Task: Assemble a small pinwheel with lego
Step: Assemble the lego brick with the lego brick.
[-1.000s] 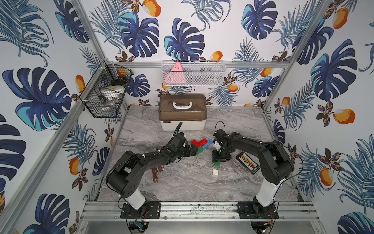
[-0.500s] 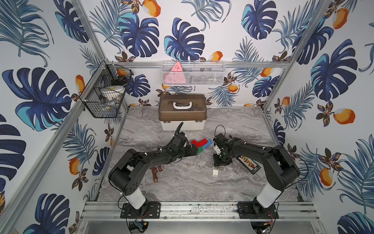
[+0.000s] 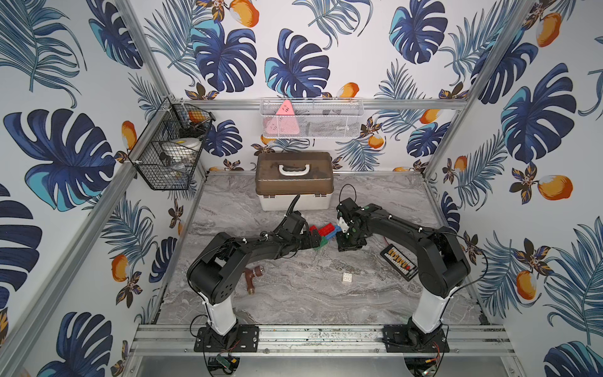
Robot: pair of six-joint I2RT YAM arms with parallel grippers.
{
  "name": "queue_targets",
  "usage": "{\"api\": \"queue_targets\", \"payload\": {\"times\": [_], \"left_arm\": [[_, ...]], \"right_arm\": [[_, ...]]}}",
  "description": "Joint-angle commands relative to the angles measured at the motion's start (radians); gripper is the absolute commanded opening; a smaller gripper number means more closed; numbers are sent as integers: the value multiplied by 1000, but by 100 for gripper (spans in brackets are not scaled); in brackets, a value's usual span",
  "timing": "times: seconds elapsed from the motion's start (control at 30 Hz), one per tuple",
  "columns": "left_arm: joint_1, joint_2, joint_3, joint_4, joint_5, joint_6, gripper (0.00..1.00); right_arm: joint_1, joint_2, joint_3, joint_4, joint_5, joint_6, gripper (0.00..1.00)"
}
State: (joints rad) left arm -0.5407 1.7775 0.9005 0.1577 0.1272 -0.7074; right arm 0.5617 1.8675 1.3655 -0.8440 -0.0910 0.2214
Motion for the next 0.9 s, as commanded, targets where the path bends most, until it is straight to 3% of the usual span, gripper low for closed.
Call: {"api": "queue_targets", "payload": {"times": [0.0, 0.4, 0.87], "left_arm": [[1, 2, -6, 89, -20, -5, 99], [-1, 45, -27, 224, 3, -43, 99], [1, 78, -59, 315, 22, -54, 99]], "right_arm": [[1, 60, 90, -107, -6, -66, 31], [3, 168, 242, -196, 15, -176, 30], [44, 249, 299, -201, 14, -186, 30]]}}
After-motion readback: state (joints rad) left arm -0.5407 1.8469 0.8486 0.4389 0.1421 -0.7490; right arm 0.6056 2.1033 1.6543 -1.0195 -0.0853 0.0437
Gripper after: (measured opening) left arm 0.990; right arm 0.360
